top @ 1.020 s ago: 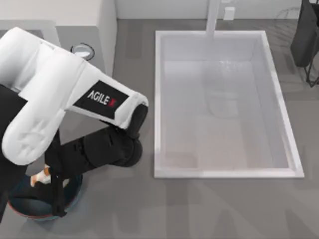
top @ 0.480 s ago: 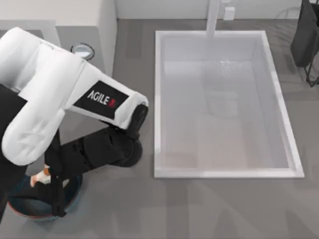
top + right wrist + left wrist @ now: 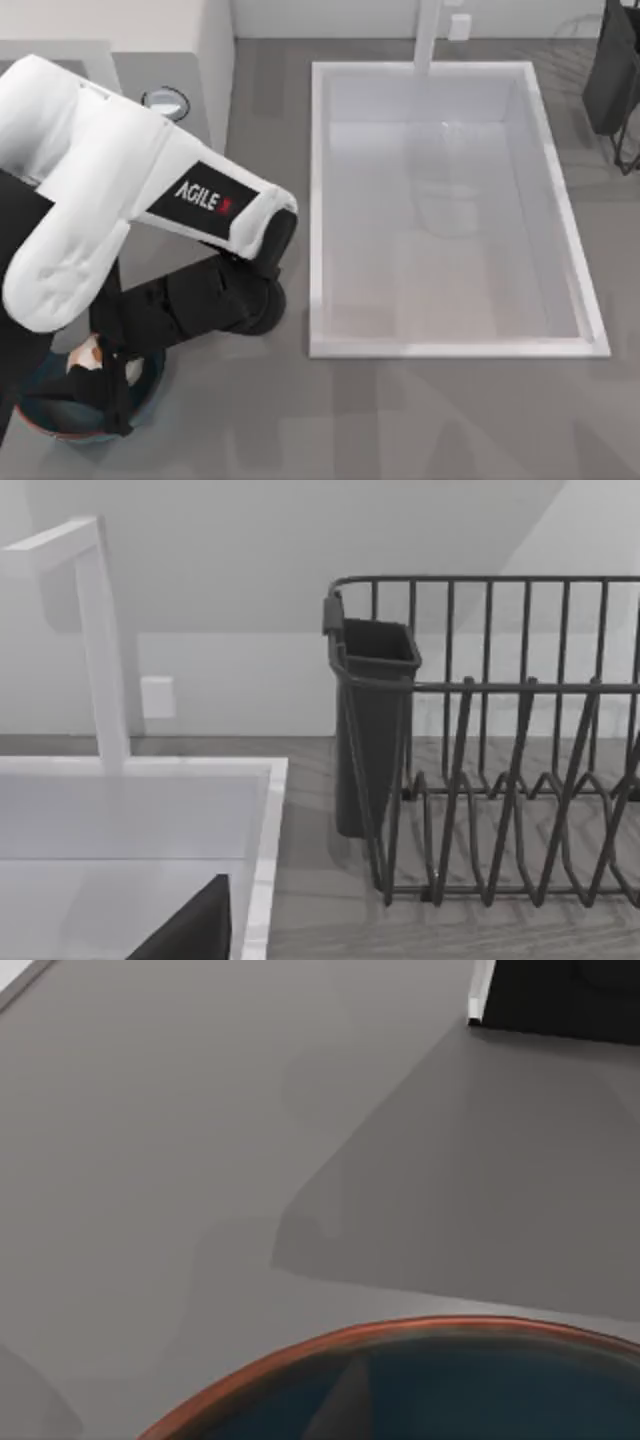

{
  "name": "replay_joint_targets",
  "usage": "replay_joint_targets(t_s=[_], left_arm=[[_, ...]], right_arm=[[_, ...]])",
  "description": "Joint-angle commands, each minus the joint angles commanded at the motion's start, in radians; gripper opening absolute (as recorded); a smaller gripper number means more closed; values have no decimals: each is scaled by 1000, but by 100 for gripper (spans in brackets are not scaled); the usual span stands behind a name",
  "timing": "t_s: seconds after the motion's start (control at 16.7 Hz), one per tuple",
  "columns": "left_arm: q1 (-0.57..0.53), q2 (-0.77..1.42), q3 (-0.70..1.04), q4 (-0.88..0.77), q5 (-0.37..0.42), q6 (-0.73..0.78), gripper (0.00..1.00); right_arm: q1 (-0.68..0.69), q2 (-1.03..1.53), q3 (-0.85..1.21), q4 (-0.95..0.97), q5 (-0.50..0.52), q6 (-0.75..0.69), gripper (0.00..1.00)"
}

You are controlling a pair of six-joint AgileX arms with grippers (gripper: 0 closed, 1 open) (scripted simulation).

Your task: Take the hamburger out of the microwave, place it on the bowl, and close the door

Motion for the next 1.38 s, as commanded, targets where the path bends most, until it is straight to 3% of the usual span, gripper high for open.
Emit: replay_joint_targets(t_s=[0.3,0.54,0.84,1.38], left_arm=[[67,-124,-68,133,30,152,100],[178,-391,-203,372,93,464,100],[334,-877,-449,737,218,1071,100],[540,-1835,-1000,1343,524,2290,100]], right_arm=[[0,0,0,0,0,0,100],[0,0,0,0,0,0,100],[0,0,0,0,0,0,100],[0,0,0,0,0,0,100]])
